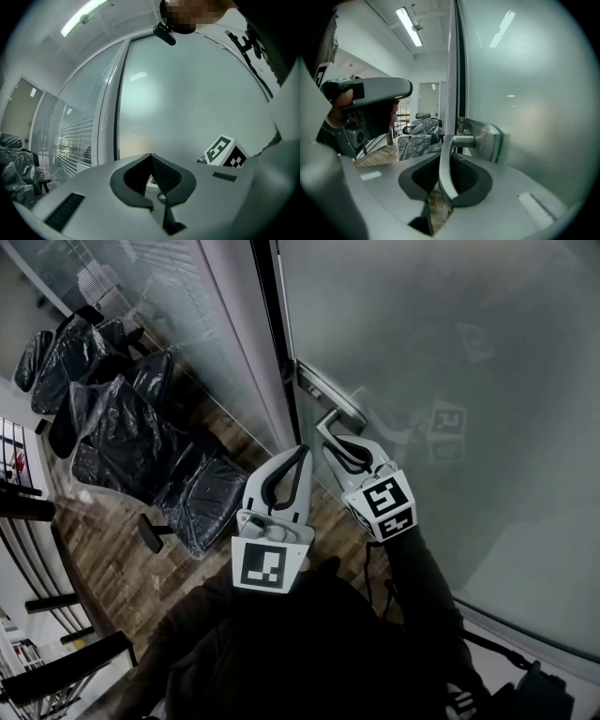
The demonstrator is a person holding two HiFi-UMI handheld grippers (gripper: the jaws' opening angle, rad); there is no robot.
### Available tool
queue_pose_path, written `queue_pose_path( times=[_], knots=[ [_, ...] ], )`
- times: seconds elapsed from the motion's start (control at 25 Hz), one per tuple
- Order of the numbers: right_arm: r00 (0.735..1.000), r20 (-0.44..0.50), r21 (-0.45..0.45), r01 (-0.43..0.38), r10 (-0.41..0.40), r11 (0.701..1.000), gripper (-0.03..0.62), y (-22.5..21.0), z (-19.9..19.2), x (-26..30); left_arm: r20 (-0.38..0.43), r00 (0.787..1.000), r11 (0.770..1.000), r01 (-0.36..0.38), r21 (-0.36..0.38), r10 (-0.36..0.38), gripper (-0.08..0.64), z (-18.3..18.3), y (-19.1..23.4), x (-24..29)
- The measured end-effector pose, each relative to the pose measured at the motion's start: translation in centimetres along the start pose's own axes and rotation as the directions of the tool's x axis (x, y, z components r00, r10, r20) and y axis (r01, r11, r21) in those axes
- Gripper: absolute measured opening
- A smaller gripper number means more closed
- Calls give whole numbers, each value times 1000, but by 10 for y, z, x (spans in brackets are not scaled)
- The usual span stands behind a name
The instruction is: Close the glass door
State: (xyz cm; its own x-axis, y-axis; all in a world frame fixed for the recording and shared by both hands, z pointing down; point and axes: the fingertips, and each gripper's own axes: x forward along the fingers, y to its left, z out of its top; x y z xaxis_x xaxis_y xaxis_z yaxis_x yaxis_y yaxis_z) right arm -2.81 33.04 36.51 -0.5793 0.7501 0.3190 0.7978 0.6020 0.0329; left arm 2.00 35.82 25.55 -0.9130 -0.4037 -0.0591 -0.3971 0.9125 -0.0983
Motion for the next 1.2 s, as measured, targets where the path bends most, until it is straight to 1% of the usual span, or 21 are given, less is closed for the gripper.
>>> queue_pose_path(
  times=[0.24,0.4,1.04,1.12,1.2],
  knots=[
    [1000,-5,-15,-5,5,1000,57,15,10,-4,5,1000,1000,2,-7,-2,-3,12,2,-8],
    [1000,-9,-16,-7,7,1000,57,27,9,-4,6,1000,1000,1,-9,-1,-3,11,4,-20],
    [1000,-16,-13,-8,8,1000,57,31,15,-9,18,1000,1000,7,-5,-7,-3,24,6,-21],
    [1000,-19,-23,1,-1,1000,60,31,15,-9,24,1000,1000,10,-5,-10,-3,26,6,-20],
    [1000,-29,-51,12,-13,999,63,32,18,-11,26,1000,1000,12,-4,-11,-3,28,6,-20]
  ],
)
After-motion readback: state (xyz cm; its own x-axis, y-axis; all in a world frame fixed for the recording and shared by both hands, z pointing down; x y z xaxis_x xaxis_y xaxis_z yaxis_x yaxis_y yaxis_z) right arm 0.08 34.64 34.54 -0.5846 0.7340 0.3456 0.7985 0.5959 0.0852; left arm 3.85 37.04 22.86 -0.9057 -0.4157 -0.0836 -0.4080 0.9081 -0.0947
